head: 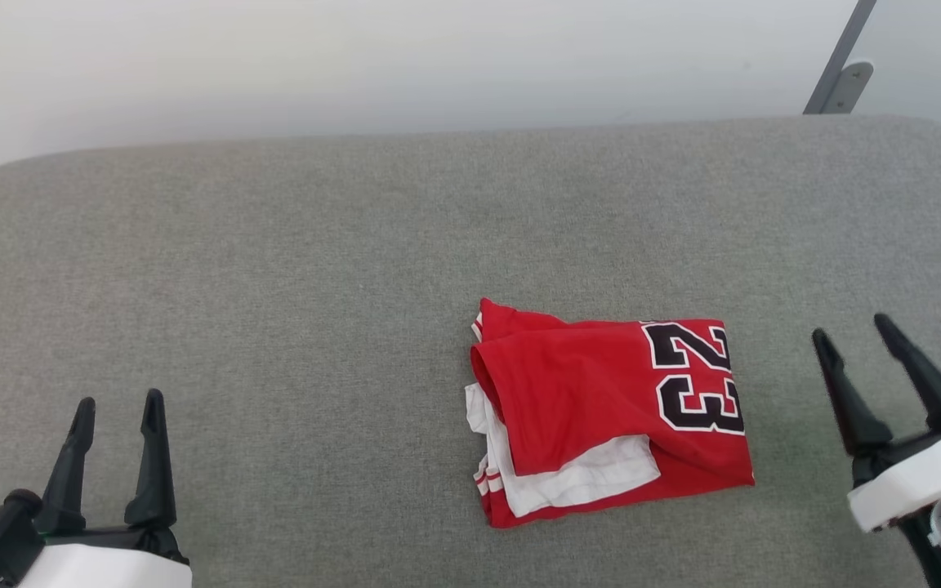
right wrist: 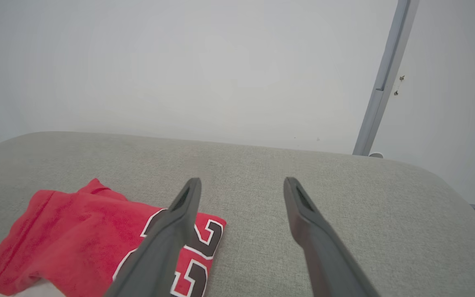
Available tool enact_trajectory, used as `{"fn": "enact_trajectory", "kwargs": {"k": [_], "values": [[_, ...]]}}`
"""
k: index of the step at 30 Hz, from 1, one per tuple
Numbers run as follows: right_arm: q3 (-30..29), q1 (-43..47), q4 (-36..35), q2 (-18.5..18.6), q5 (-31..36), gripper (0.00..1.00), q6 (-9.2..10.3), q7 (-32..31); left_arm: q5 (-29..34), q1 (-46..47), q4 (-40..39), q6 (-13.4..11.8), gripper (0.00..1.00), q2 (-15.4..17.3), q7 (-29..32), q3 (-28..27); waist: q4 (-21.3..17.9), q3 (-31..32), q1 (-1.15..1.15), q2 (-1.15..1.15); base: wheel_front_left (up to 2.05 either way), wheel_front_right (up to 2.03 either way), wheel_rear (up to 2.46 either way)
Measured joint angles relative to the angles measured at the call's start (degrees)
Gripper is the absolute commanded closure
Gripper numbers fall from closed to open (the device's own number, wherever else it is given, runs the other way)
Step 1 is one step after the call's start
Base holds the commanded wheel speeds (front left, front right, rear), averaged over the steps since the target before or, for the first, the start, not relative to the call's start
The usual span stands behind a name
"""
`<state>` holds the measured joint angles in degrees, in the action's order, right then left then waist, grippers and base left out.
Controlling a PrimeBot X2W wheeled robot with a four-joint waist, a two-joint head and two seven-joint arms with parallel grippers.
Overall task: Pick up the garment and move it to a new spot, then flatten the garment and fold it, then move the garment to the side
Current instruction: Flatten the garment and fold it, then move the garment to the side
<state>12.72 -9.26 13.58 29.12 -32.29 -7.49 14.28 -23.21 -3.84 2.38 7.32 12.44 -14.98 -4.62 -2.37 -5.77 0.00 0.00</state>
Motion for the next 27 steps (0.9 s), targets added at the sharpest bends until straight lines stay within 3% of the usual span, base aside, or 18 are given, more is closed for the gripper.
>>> {"fn": "enact_trajectory", "kwargs": {"k": [10, 27], "values": [[-4.15, 4.29, -0.52, -4.82, 3.52, 0.00, 0.00, 0.65, -0.01, -2.78, -0.21, 0.00, 0.00, 0.32, 0.00, -0.01, 1.15, 2.34, 0.00, 0.00, 0.00, 0.00, 0.00], [-9.65, 9.84, -4.69, -8.50, 7.48, 0.00, 0.00, 0.69, -1.23, -4.66, 0.12, 0.00, 0.00, -0.40, 0.00, 0.32, 2.79, 4.27, 0.00, 0.00, 0.00, 0.00, 0.00]]}}
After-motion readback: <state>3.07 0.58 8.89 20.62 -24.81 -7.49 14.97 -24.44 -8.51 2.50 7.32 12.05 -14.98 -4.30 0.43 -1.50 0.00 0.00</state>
